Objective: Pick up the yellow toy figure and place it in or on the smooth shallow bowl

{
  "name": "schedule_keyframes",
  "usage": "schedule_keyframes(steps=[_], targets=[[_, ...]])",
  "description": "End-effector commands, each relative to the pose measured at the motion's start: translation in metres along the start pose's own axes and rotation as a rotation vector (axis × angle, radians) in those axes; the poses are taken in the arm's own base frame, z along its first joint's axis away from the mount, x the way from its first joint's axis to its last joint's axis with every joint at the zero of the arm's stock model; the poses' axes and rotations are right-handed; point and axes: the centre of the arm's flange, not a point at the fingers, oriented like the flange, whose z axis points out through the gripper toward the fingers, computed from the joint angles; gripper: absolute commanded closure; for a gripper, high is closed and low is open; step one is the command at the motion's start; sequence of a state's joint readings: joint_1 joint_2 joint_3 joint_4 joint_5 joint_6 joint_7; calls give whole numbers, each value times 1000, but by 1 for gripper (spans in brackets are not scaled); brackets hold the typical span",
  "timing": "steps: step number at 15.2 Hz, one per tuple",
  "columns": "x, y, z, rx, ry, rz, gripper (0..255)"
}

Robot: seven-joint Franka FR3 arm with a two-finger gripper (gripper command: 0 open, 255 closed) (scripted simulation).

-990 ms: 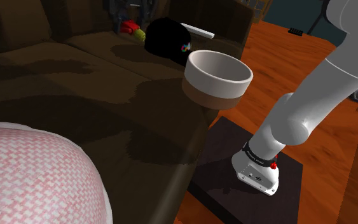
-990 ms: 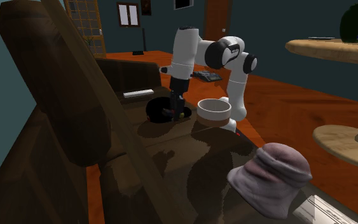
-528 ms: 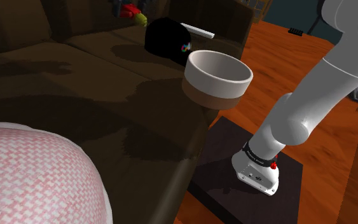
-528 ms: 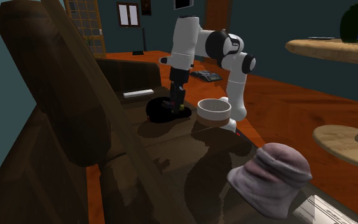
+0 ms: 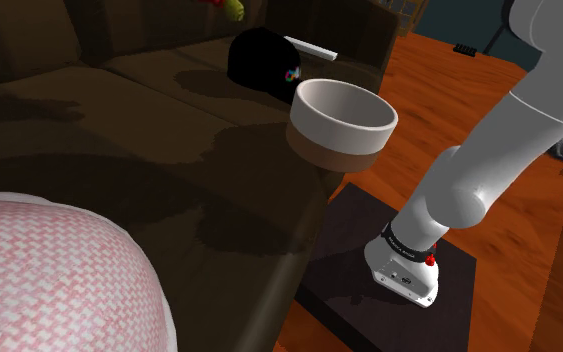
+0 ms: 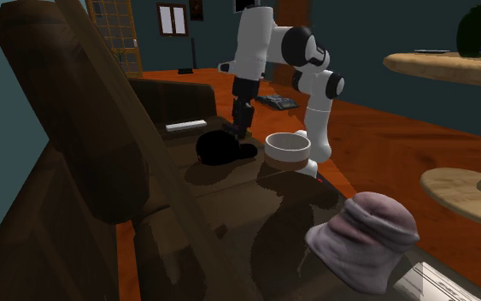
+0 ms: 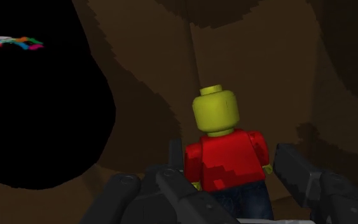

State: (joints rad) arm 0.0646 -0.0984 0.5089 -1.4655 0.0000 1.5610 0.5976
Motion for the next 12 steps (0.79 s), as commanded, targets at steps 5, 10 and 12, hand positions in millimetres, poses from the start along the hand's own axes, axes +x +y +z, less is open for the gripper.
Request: schedule_keyframes(steps=[5,10,12], targets=[[-67,29,-15,1,0,-1,255],[-127,56,-26,1,0,-1,255],[-150,66,-31,1,0,-1,255]])
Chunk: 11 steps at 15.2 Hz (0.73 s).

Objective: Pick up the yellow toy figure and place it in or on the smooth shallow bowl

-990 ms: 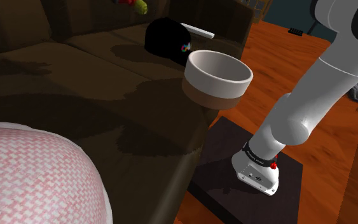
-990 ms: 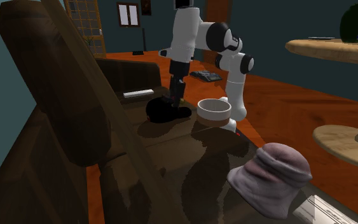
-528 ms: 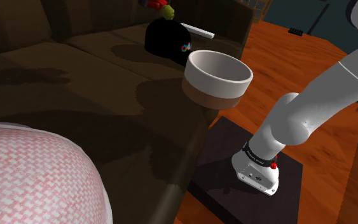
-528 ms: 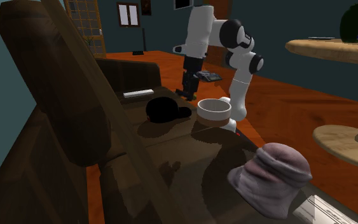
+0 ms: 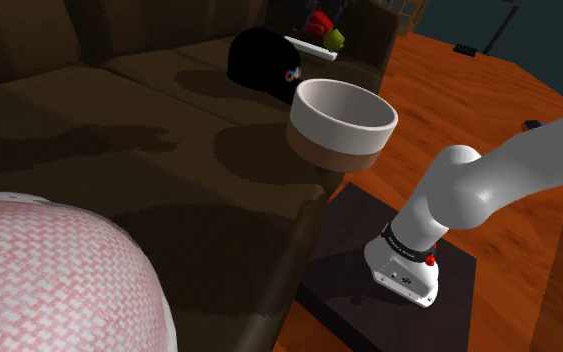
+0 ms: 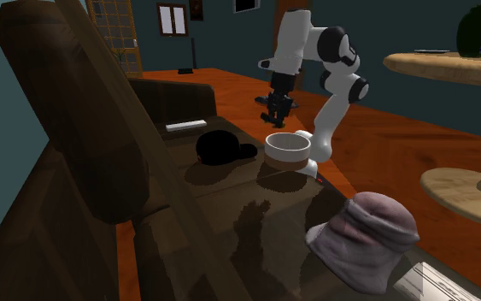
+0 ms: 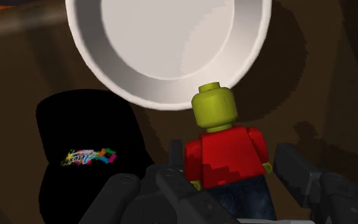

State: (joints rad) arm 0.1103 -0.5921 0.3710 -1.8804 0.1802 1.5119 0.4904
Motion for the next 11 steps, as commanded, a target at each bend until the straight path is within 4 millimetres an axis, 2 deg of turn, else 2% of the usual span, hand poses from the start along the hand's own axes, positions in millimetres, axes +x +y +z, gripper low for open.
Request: schedule_keyframes(steps=[1,5,6,11], targets=[[-24,11,-3,1,-1,1,255],[-72,32,-13,1,-1,1,255],[-76,34,-14,1,-1,1,255],[-81,36,12,1,-1,1,255]])
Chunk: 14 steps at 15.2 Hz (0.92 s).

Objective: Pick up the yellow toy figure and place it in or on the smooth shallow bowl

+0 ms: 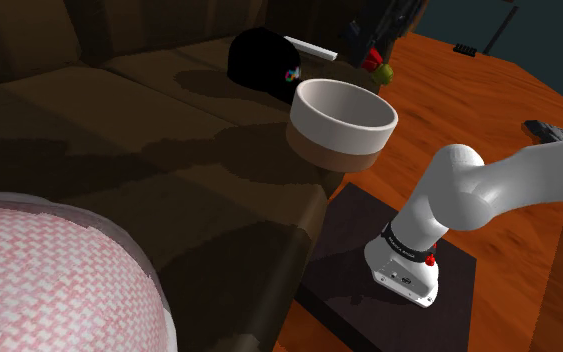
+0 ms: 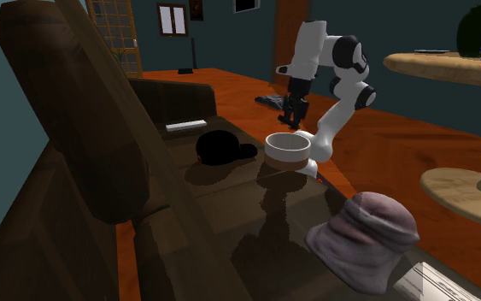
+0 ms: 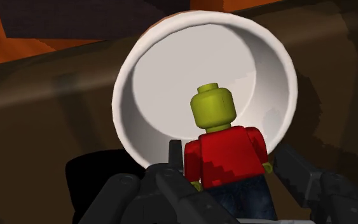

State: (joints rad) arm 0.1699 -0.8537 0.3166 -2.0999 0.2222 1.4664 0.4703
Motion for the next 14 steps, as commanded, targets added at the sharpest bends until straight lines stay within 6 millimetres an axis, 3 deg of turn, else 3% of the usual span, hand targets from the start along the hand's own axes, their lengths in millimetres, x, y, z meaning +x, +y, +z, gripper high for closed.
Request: schedule_keyframes(steps=[1,8,14], targets=[[-2,1,10,0,0,0,255],[-9,4,46,0,0,0,255],[-9,4,46,0,0,0,255]])
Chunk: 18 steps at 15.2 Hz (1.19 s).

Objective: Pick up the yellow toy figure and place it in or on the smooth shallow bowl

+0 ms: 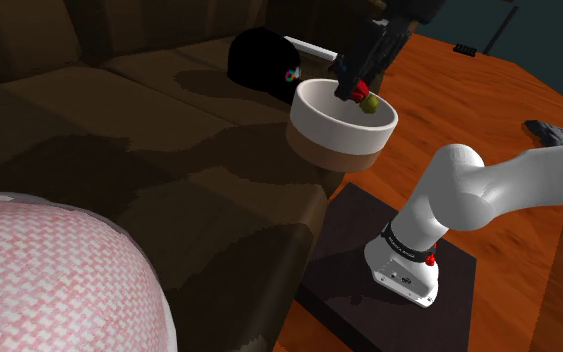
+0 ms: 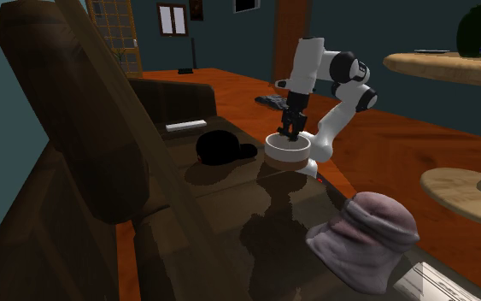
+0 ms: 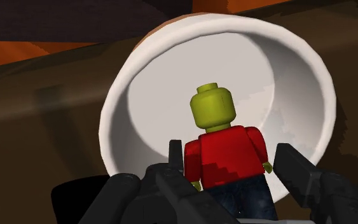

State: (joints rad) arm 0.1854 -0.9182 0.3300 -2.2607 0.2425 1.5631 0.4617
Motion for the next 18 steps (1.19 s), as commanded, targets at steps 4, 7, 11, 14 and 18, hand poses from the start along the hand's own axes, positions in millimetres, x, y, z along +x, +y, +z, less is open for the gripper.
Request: schedule_keyframes(steps=[4,7,11,14,18], targets=[[0,0,0,0,0,0,0],[0,0,0,0,0,0,0],[0,0,-50,0,0,0,0],[0,0,-50,0,0,0,0],[0,0,-50,0,0,0,0]])
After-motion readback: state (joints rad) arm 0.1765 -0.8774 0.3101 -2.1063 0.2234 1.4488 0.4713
